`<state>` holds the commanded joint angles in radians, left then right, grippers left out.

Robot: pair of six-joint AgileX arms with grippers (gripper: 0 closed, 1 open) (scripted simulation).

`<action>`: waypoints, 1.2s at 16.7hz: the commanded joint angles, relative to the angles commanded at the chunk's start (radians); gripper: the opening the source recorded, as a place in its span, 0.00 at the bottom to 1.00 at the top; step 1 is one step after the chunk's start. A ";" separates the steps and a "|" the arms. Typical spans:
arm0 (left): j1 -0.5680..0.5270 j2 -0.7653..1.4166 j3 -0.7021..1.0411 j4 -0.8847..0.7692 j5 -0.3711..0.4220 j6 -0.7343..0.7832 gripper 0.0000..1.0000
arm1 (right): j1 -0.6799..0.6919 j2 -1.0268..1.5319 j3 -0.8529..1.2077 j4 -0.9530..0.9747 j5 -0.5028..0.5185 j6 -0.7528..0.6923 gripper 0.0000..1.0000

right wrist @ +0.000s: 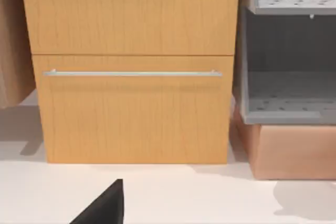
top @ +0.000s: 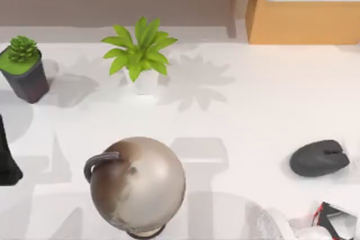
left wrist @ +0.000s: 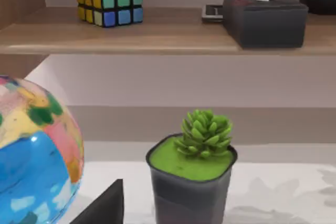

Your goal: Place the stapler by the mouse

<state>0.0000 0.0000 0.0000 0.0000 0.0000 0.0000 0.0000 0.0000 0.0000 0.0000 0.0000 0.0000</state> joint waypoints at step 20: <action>0.000 0.000 0.000 0.000 0.000 0.000 1.00 | -0.267 1.234 0.702 -0.811 -0.003 0.195 1.00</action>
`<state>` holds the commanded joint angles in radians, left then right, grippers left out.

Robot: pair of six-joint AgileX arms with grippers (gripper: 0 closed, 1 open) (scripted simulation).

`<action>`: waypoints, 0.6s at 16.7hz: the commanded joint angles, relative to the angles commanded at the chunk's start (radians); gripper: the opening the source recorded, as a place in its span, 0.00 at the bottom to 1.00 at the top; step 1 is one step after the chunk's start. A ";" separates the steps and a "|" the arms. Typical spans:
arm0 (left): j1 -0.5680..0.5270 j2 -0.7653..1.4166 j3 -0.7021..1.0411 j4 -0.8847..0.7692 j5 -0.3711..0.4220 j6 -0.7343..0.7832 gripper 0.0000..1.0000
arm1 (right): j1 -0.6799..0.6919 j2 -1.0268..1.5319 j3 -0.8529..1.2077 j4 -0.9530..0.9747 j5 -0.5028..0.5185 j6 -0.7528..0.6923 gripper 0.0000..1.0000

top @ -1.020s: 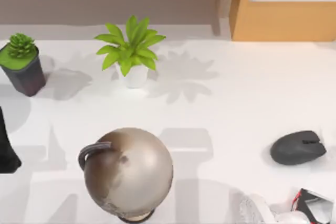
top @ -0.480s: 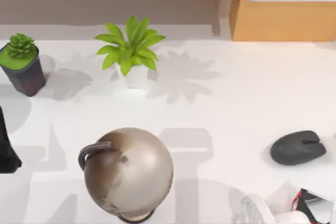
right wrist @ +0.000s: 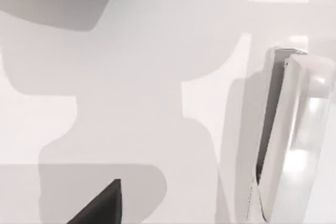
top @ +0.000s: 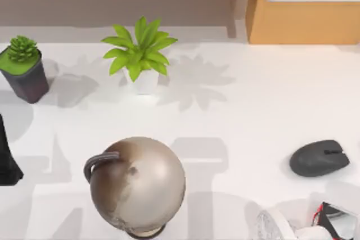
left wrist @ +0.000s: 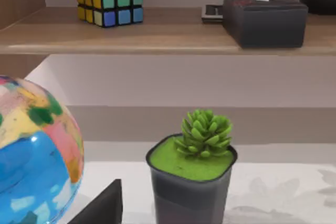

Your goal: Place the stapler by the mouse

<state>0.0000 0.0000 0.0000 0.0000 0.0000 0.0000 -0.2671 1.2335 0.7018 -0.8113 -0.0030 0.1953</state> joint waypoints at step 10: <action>0.000 0.000 0.000 0.000 0.000 0.000 1.00 | -0.040 0.205 0.115 -0.134 -0.001 0.032 1.00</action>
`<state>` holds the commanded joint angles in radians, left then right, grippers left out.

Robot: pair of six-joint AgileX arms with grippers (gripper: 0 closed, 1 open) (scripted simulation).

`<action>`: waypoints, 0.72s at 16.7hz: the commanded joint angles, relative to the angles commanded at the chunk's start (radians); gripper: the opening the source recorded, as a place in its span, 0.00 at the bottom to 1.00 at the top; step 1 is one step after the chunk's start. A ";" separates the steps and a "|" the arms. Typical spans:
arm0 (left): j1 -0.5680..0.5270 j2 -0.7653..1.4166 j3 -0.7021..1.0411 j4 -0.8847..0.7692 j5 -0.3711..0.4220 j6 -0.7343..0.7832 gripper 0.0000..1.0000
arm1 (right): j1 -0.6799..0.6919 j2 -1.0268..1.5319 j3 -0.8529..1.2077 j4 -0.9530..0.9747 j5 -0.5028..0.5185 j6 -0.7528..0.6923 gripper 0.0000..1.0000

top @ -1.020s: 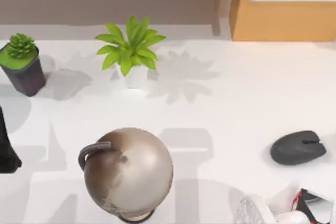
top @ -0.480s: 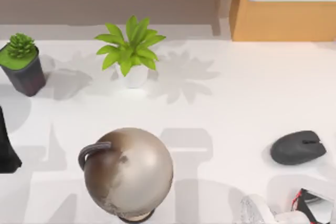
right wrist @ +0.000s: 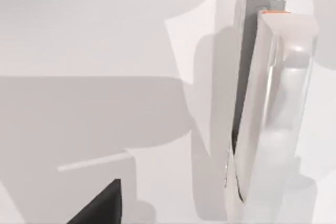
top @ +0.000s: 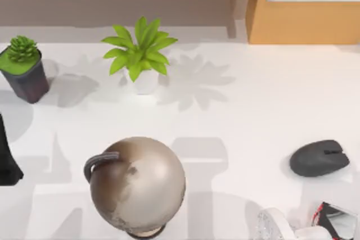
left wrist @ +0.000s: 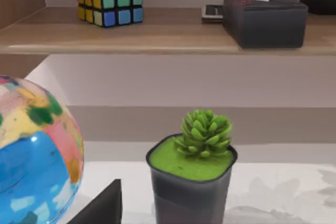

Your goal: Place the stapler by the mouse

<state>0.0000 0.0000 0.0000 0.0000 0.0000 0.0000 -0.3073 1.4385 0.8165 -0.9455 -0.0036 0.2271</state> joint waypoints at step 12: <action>0.000 0.000 0.000 0.000 0.000 0.000 1.00 | -0.002 0.112 -0.123 0.233 0.000 0.006 1.00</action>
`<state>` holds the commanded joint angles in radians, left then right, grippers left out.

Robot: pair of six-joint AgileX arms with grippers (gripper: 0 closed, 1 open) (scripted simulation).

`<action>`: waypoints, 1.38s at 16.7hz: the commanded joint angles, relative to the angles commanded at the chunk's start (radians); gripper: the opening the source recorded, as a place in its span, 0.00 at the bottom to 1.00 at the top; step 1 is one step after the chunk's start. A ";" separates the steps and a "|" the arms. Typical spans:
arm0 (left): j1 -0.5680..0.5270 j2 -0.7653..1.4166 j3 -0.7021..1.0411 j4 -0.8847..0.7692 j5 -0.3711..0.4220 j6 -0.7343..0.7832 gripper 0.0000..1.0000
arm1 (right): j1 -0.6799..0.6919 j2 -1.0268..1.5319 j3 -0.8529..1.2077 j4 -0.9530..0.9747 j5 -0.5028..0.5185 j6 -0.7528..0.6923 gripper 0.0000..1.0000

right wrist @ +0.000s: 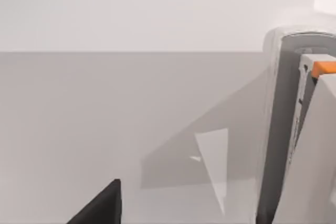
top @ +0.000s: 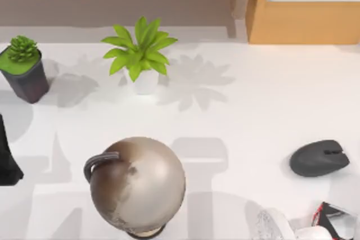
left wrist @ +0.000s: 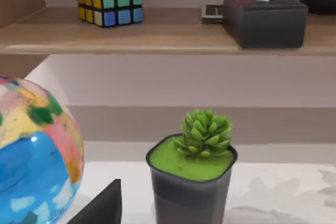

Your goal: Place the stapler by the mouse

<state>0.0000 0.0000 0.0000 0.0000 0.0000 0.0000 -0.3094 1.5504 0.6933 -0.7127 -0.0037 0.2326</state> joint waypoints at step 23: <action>0.000 0.000 0.000 0.000 0.000 0.000 1.00 | 0.000 -0.001 0.000 0.000 0.000 0.000 0.00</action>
<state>0.0000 0.0000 0.0000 0.0000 0.0000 0.0000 -0.3096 1.5494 0.6938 -0.7129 -0.0033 0.2330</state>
